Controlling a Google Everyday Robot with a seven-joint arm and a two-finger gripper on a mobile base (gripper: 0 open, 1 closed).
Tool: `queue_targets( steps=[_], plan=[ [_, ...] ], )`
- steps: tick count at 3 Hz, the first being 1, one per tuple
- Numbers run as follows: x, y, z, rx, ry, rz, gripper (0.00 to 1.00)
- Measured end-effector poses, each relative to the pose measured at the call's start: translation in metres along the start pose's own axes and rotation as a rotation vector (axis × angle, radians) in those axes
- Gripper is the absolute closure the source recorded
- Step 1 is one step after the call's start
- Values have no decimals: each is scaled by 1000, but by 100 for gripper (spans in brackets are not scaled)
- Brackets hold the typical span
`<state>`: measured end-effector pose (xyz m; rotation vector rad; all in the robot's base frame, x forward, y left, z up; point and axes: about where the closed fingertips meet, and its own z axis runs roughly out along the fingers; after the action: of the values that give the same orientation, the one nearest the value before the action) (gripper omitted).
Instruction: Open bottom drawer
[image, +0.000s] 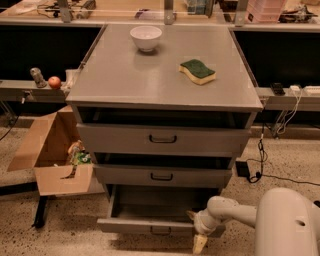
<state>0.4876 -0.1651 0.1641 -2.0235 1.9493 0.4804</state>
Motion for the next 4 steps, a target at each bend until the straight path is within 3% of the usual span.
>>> queue_targets(
  steps=[1,3,4],
  plan=[
    [6,14,9,-34,-10,29,18],
    [8,29,2,-28,-18,46,65],
    [4,46,1,-32,-37,43,93]
  ],
)
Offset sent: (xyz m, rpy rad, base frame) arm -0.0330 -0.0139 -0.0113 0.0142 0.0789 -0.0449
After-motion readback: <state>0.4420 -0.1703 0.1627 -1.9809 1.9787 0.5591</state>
